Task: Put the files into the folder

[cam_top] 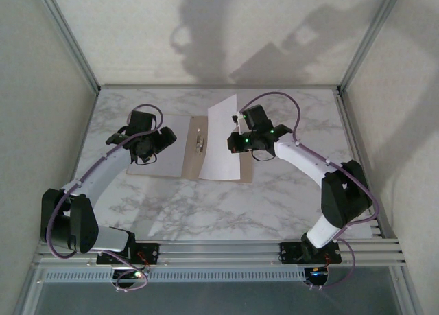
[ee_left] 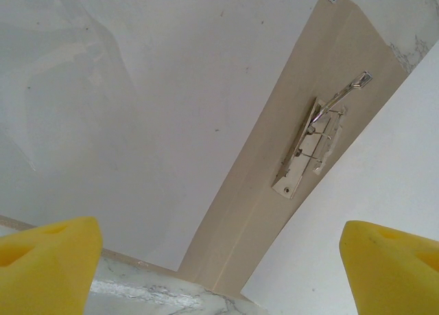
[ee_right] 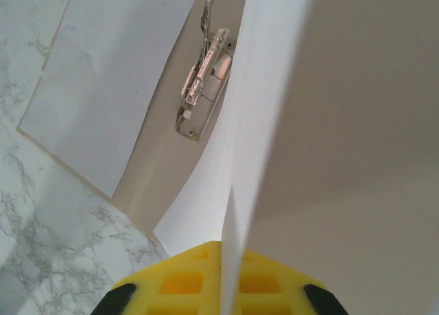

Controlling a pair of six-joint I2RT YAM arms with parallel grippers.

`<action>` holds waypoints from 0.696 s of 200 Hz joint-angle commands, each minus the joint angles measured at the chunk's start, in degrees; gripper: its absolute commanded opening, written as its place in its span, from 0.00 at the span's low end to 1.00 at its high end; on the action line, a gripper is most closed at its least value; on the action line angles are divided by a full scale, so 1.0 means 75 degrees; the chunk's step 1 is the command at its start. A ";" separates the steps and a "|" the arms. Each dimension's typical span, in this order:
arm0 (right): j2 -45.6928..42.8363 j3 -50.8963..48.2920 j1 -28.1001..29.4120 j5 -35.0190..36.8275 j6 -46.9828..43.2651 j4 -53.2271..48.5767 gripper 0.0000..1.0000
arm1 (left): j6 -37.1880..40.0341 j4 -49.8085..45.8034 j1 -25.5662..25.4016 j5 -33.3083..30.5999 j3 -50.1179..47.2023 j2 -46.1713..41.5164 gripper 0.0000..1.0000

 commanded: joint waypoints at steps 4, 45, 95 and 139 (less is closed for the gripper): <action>-0.0131 -0.0047 0.0066 -0.0064 0.0115 0.0042 0.01 | -0.0091 -0.0142 0.0078 -0.0140 -0.0119 -0.0268 0.90; -0.0070 0.0026 0.0065 -0.0172 0.0153 0.0182 0.01 | -0.0089 -0.0145 0.0078 -0.0141 -0.0148 -0.0278 0.90; 0.0034 0.0119 0.0069 -0.0254 0.0238 0.0218 0.02 | -0.0074 -0.0157 0.0078 -0.0146 -0.0145 -0.0268 0.90; 0.0041 0.0143 0.0067 -0.0325 0.0271 0.0305 0.02 | -0.0051 -0.0183 0.0072 -0.0146 -0.0079 -0.0230 0.90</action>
